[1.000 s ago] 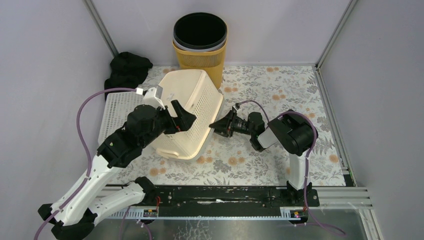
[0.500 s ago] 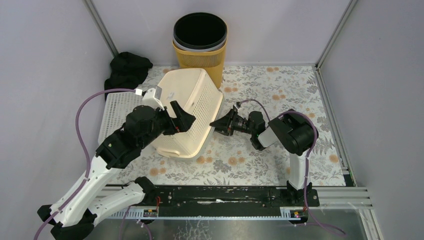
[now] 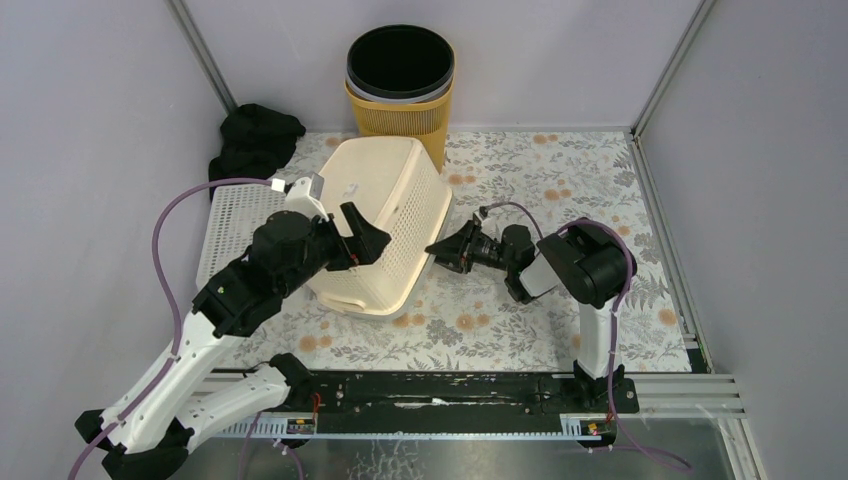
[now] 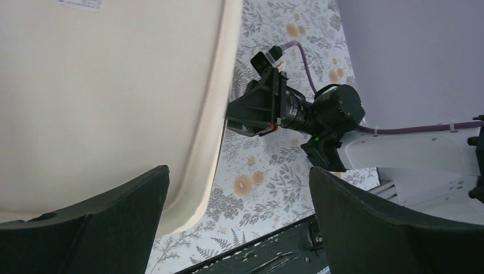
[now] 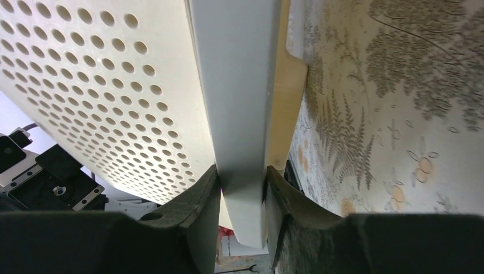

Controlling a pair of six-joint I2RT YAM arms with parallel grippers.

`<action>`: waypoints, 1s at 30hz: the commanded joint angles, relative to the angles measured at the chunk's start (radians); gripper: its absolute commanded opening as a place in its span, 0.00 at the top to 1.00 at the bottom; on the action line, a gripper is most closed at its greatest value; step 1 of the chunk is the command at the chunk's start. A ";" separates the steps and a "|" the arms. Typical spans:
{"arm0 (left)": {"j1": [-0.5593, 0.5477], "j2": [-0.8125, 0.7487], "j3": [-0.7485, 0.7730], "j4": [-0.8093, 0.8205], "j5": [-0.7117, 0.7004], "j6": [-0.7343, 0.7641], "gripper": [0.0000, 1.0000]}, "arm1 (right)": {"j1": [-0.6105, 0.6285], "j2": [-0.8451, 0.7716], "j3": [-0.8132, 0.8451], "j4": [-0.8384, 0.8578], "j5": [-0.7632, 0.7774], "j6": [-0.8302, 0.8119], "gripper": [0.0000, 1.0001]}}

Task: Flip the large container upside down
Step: Turn the container upside down at the center of the board.

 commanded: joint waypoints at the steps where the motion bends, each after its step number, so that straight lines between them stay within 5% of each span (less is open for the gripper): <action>1: 0.001 -0.002 -0.022 -0.014 -0.028 0.008 0.00 | -0.029 0.012 -0.033 0.046 0.025 -0.009 0.77; 17: 0.001 -0.004 -0.028 -0.014 -0.025 0.006 0.00 | -0.064 0.031 -0.115 0.081 0.026 -0.016 0.73; 30: 0.001 -0.009 -0.035 -0.014 -0.024 0.005 0.00 | -0.114 0.021 -0.211 0.079 0.011 -0.052 0.53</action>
